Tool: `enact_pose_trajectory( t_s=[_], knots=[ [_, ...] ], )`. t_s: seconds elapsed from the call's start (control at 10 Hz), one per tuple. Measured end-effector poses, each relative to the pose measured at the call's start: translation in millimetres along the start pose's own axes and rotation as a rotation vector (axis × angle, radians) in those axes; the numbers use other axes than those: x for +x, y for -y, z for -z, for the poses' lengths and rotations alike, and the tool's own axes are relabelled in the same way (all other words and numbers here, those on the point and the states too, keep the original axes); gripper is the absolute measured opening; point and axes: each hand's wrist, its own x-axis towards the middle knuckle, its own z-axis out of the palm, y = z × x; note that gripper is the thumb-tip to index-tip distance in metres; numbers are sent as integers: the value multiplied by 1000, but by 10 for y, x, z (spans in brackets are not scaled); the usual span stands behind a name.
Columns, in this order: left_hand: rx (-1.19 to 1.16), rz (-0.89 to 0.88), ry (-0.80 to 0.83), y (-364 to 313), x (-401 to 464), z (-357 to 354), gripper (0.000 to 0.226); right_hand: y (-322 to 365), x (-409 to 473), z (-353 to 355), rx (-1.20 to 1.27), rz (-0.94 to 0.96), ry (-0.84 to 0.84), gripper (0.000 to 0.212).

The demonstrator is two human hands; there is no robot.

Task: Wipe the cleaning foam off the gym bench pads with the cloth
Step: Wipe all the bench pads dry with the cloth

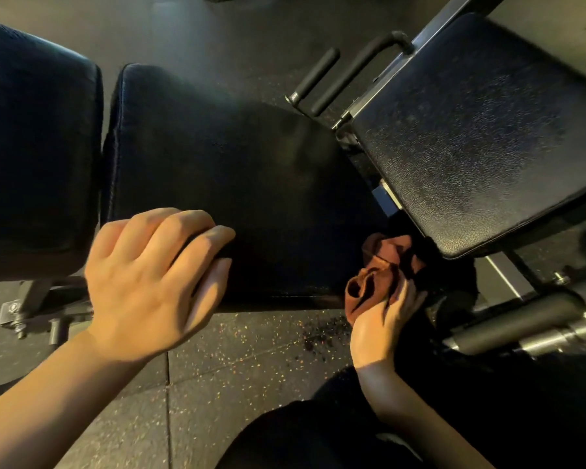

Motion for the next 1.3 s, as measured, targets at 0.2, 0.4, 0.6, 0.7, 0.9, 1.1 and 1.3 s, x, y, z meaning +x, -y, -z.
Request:
enact_pose_trajectory(
  t_s=[0.2, 0.4, 0.6, 0.7, 0.9, 1.1, 1.3],
  knots=[
    [-17, 2, 14, 19, -8, 7, 31, 503, -73, 67, -109, 731, 150, 55],
    [-43, -55, 28, 55, -4, 16, 34, 241, 216, 274, -360, 801, 178, 89],
    [-195, -79, 53, 117, -46, 32, 46, 176, 347, 543, -532, 277, 511, 117],
    [-269, -70, 73, 164, -55, 62, 51, 288, 421, 604, -472, 290, 629, 121],
    [-152, -210, 122, 283, -109, 163, 54, 959, 417, 445, -263, 564, 862, 83],
    [127, 16, 54, 771, -193, 527, 33, 1783, 329, 222, -354, 827, 902, 94],
    [373, 279, -45, 1069, -323, 732, 25, 2649, 42, -248, -190, 887, 813, 100]
  ],
)
